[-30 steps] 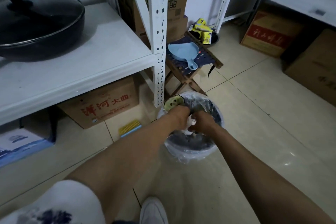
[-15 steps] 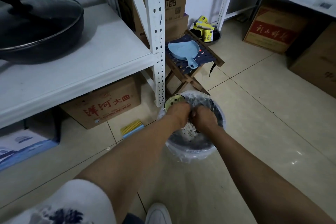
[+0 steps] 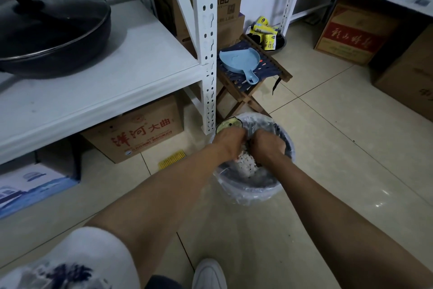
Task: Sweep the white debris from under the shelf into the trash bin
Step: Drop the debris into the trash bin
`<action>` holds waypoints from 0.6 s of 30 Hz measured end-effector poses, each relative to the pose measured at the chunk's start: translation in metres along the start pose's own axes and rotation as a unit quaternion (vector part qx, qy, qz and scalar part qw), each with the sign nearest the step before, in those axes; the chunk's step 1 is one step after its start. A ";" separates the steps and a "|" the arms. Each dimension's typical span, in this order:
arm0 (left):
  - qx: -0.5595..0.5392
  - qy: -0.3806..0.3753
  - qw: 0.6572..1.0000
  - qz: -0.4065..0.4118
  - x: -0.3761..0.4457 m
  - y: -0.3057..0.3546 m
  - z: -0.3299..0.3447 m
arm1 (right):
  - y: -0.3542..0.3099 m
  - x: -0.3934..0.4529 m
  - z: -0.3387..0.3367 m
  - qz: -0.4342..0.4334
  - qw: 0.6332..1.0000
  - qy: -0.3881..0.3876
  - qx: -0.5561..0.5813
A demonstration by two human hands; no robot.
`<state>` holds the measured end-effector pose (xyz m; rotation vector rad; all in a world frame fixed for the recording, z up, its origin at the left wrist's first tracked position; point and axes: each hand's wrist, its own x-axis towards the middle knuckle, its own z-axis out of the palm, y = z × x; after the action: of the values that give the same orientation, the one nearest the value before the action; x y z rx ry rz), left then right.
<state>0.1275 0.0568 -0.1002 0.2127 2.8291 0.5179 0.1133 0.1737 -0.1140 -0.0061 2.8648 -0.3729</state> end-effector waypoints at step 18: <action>-0.205 0.158 0.964 -0.054 -0.121 -0.186 -0.029 | -0.168 -0.040 0.055 -0.184 0.976 0.090 0.076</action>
<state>0.2174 -0.1472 -0.1147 -0.1156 2.9195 1.1846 0.1606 -0.0015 -0.1131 -0.5067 2.9993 -0.6968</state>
